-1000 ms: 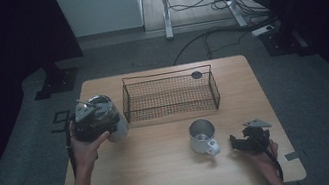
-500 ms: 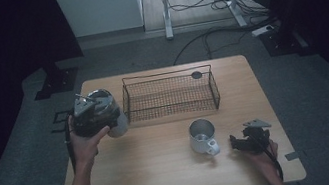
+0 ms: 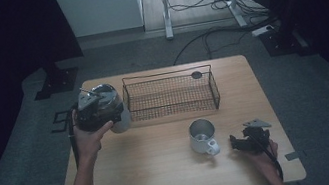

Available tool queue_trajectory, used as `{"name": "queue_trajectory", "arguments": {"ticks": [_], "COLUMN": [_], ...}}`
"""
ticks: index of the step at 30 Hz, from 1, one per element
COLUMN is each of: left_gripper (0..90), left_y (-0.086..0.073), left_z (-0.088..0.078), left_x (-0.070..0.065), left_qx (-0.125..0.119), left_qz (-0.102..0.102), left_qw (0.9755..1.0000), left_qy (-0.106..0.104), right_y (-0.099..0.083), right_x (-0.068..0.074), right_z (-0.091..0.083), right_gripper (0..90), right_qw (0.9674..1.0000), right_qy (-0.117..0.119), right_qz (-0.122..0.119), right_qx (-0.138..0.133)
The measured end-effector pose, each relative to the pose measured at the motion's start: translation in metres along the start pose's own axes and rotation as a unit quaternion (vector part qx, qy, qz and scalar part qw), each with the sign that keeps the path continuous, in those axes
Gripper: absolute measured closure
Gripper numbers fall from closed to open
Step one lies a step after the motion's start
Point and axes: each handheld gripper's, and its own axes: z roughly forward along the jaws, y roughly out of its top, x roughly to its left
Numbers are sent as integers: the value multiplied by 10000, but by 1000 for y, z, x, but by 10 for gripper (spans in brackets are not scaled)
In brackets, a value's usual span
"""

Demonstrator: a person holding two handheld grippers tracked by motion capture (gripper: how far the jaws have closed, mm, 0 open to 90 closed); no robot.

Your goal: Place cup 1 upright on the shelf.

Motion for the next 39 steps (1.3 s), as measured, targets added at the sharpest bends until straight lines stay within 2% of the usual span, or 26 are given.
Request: {"name": "queue_trajectory", "arguments": {"ticks": [19, 22, 26, 31, 36, 39], "left_gripper": [43, 43, 43, 43, 43, 43], "left_y": [22, 25, 28, 32, 38, 40], "left_z": [8, 13, 19, 26, 36, 41], "left_x": [-9, -10, -11, -12, -12, -14], "left_qx": [-24, -12, 4, 7, -3, 47], "left_qz": [88, 88, -8, 55, -35, 30], "left_qw": [9999, 9999, 9999, 10000, 9999, 9999], "left_qy": [-60, -62, -106, -74, -114, -84], "right_y": [0, 0, 0, 0, 0, 0], "right_x": [0, 0, 0, 0, 0, 0], "right_z": [0, 0, 0, 0, 0, 0], "right_gripper": [100, 100, 102, 104, 106, 110], "right_qw": [10000, 10000, 10000, 10000, 10000, 10000], "right_qy": [5, 2, 4, 7, 11, 14], "right_qz": [-15, -18, -19, -35, -40, -43], "right_qx": [-18, -13, -12, -21, -23, -27]}}
